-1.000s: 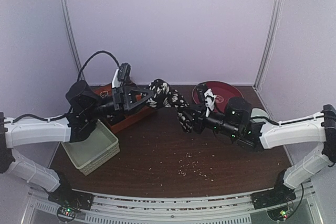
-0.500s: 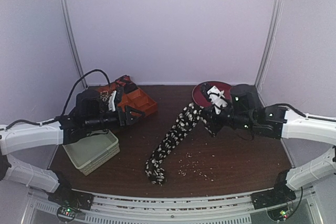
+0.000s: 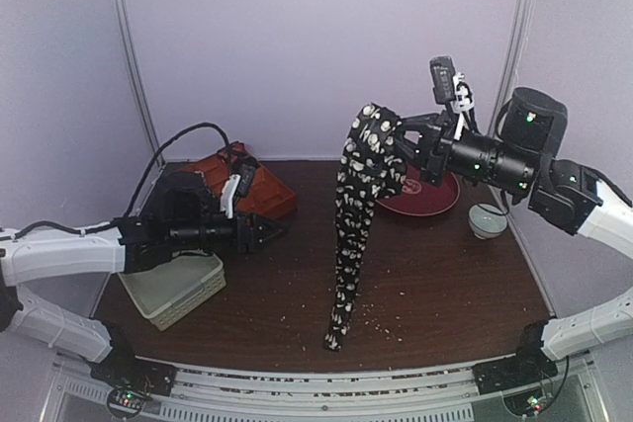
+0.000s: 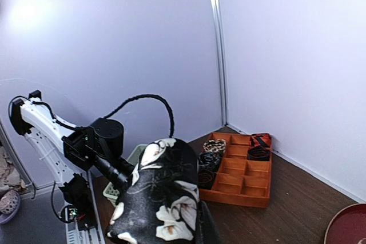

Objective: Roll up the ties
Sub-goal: Place the tie at the center of the board.

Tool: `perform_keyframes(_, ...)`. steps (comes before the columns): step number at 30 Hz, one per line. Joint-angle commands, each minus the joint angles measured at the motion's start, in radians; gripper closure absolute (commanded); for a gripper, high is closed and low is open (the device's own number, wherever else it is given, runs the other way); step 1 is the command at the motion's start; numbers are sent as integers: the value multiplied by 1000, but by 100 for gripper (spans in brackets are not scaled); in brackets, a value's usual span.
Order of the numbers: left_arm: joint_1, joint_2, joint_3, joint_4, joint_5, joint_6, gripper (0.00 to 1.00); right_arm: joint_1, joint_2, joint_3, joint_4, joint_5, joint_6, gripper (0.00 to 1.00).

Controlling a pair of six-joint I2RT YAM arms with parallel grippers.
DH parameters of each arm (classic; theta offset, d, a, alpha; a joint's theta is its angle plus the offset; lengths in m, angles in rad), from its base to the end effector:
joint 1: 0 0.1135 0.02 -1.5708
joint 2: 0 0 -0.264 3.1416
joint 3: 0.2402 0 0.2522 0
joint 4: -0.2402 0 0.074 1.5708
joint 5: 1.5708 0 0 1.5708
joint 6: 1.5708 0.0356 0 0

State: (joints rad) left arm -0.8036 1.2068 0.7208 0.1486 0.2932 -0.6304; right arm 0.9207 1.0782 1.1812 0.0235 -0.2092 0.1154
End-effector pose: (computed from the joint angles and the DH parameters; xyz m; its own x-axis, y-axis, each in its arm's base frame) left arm 0.1818 -0.2034 0.2631 -0.7034 -0.0835 -0.7059 0.5742 0.5187 -0.6335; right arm 0.1397 0.1960 0.4447 -0.0282 0.1491 -0.9884 -0.9061 0.4137 0.0882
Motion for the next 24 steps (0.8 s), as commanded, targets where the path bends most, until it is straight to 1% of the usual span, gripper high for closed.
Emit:
perform_keyframes(1, -53, 6, -8, 69, -20, 63, 44, 9, 6, 36, 174, -149, 133, 100)
perform_keyframes(4, -79, -8, -26, 77, -45, 51, 44, 17, 22, 59, 296, -204, 215, 100)
perform_keyframes(6, -91, -21, -45, 85, -60, 42, 44, 25, 24, 66, 380, -212, 248, 100)
perform_keyframes(7, -97, -24, -55, 82, -78, 37, 45, 26, 25, 75, 372, -193, 245, 100)
perform_keyframes(9, -106, -20, -71, 68, -120, 21, 45, 26, 19, 108, 272, -92, 182, 100)
perform_keyframes(10, -110, -12, -81, 61, -131, 11, 46, 26, 7, 107, 220, 10, 150, 100)
perform_keyframes(14, -135, 28, -101, 59, -159, -28, 47, 25, -77, 9, 80, 343, 58, 100)
perform_keyframes(17, -166, 68, -91, 61, -168, -41, 48, 20, -122, -55, -70, 626, 44, 100)
perform_keyframes(19, -190, 99, -75, 58, -187, -45, 49, -1, -127, -91, -178, 774, 40, 100)
perform_keyframes(21, -210, 139, -52, 51, -208, -55, 49, -55, -111, -135, -261, 827, 37, 100)
perform_keyframes(24, -234, 208, -14, 52, -215, -62, 50, -152, -88, -206, -326, 796, 62, 100)
